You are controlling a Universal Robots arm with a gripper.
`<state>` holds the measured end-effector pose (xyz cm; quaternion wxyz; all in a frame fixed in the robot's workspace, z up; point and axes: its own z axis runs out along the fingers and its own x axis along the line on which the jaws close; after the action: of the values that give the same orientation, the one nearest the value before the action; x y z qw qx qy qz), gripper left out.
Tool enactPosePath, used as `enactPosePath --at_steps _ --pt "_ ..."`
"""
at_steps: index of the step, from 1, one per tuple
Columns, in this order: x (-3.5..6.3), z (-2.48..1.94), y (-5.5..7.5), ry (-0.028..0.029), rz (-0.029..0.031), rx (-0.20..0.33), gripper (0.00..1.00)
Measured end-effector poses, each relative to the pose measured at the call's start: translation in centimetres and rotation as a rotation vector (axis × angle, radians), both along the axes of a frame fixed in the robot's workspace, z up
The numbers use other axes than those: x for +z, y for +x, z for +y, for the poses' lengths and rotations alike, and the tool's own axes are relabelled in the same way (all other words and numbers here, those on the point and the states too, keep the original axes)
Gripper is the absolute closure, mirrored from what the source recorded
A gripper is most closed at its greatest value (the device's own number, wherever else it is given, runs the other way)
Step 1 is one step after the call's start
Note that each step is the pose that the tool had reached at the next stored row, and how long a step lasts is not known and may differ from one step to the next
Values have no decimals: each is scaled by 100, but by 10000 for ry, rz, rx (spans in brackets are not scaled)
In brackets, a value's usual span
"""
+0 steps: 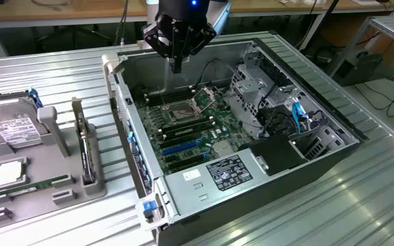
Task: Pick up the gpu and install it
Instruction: 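Reach for the gpu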
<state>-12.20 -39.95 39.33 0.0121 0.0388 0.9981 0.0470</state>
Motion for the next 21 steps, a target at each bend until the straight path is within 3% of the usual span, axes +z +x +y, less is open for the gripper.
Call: enactPosePath --at_steps 1,3,10,11,18,21 --pt "0 -1 0 74 0 -2 89" --pt "0 -2 0 157 0 -5 89" --pt "-1 -3 -2 292 -1 -7 89" --pt "-1 -2 -7 292 -2 -7 89" --pt "0 -72 -661 290 0 -7 89" --pt "0 -99 -818 291 0 -7 89"
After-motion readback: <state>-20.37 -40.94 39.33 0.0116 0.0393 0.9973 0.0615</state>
